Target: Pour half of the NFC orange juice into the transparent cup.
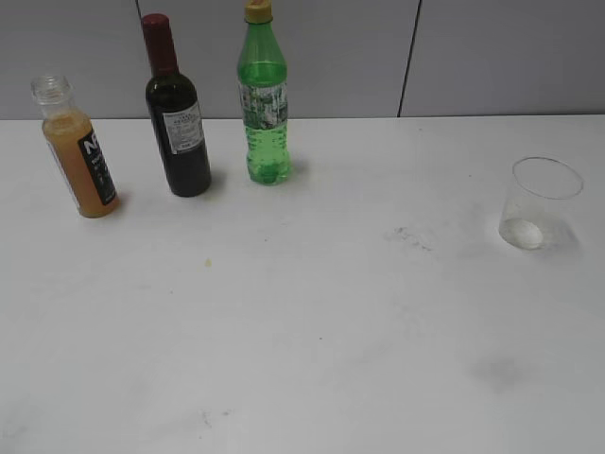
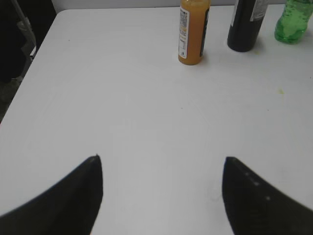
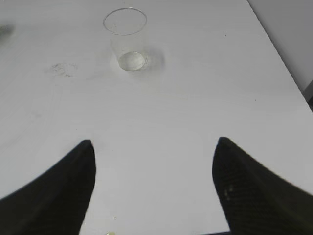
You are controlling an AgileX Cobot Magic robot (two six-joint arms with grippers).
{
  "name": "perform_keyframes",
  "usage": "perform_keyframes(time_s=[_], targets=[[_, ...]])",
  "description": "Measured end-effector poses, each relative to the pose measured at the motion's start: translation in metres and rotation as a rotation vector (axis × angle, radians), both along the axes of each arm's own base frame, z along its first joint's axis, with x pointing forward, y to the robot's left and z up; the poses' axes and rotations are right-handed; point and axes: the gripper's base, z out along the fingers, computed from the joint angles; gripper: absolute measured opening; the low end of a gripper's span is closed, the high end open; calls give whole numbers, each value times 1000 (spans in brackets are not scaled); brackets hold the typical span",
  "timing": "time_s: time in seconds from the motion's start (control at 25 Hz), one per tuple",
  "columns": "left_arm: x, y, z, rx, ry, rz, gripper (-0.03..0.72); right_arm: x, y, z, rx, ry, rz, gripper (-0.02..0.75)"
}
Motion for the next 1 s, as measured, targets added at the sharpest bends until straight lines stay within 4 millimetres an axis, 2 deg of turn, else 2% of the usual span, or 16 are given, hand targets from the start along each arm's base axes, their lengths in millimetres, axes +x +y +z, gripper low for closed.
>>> perform_keyframes(time_s=[0.8, 1.0], targets=[[0, 0, 0, 1, 0, 0, 584, 0, 0, 0, 0, -4, 0, 571], [0, 0, 0, 1, 0, 0, 584, 0, 0, 8, -1, -62, 1, 571]])
